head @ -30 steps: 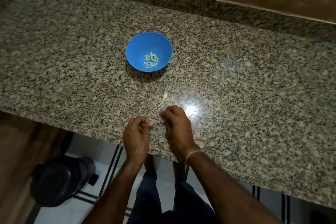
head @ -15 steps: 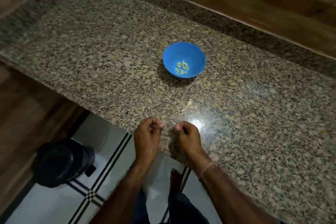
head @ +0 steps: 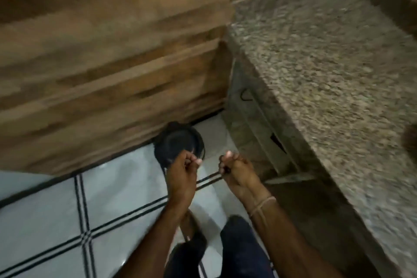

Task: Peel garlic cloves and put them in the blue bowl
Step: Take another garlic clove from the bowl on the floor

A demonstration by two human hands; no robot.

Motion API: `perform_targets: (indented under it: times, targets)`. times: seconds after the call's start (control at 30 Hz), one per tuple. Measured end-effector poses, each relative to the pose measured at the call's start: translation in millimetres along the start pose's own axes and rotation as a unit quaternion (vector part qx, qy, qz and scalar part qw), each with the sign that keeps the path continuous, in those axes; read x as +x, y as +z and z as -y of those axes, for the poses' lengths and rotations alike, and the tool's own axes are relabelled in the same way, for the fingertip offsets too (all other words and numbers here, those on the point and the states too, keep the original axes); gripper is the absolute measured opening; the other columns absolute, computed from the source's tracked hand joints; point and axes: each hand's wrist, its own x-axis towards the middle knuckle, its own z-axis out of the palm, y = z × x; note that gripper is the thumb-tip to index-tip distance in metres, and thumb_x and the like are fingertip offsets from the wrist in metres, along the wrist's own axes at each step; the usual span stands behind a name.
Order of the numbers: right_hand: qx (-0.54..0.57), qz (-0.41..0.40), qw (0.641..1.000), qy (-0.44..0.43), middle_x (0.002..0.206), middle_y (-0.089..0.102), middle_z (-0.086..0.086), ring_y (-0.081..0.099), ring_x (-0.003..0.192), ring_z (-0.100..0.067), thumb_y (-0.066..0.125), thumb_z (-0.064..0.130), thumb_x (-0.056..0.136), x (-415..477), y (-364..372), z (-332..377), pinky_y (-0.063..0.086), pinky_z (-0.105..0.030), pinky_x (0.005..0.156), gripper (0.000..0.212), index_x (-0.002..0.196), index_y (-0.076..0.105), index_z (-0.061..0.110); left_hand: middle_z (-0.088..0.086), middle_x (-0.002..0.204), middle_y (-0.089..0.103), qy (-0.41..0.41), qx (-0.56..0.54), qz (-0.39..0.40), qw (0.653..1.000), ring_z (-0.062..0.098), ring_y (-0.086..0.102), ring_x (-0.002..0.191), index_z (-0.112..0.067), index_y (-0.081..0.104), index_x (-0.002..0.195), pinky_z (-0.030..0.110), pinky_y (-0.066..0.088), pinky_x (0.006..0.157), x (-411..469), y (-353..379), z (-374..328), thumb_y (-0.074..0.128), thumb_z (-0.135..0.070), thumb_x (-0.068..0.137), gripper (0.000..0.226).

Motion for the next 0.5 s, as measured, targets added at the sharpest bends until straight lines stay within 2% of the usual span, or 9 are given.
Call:
perform_targets:
  times: [0.13, 0.27, 0.37, 0.43, 0.5]
  targets:
    - [-0.034, 0.008, 0.999, 0.042, 0.060, 0.053, -0.005, 0.049, 0.050, -0.012, 0.048, 0.000, 0.106, 23, 66, -30, 0.045, -0.020, 0.047, 0.035, 0.073, 0.055, 0.009, -0.005, 0.075, 0.067, -0.032, 0.015, -0.054, 0.998, 0.013, 0.062, 0.071, -0.019, 0.060, 0.080, 0.021, 0.045, 0.065, 33, -58, 44, 0.074, -0.012, 0.094, 0.021]
    - [-0.098, 0.009, 0.993, 0.073, 0.054, 0.060, -0.001, 0.057, 0.049, -0.010, 0.050, -0.001, 0.105, 62, 107, -51, 0.049, -0.021, 0.048, 0.033, 0.075, 0.060, 0.009, -0.006, 0.073, 0.064, -0.085, -0.006, -0.072, 0.994, 0.011, 0.058, 0.069, -0.024, 0.057, 0.076, 0.010, 0.040, 0.061, 70, -77, 83, 0.072, -0.012, 0.095, 0.027]
    - [-0.156, -0.013, 0.981, 0.114, 0.060, 0.056, -0.005, 0.051, 0.058, -0.014, 0.052, 0.000, 0.102, 107, 122, -75, 0.045, -0.026, 0.059, 0.029, 0.075, 0.059, 0.009, -0.004, 0.072, 0.065, -0.122, -0.023, -0.070, 0.990, 0.013, 0.058, 0.068, -0.019, 0.058, 0.077, 0.015, 0.043, 0.062, 98, -76, 111, 0.071, -0.010, 0.095, 0.024]
    - [-0.174, -0.026, 0.974, 0.146, 0.058, 0.055, -0.005, 0.050, 0.059, -0.016, 0.054, 0.002, 0.101, 137, 122, -97, 0.044, -0.028, 0.061, 0.029, 0.073, 0.058, 0.008, -0.003, 0.072, 0.066, -0.156, -0.013, -0.056, 0.986, 0.014, 0.060, 0.068, -0.016, 0.060, 0.078, 0.022, 0.044, 0.062, 116, -69, 143, 0.070, -0.010, 0.095, 0.021]
    - [-0.177, -0.042, 0.968, 0.175, 0.058, 0.056, -0.006, 0.053, 0.058, -0.017, 0.056, 0.005, 0.102, 171, 117, -122, 0.046, -0.029, 0.060, 0.029, 0.073, 0.059, 0.007, -0.004, 0.074, 0.066, -0.204, 0.008, -0.047, 0.978, 0.012, 0.062, 0.071, -0.016, 0.060, 0.078, 0.024, 0.043, 0.062, 137, -55, 180, 0.069, -0.011, 0.095, 0.020]
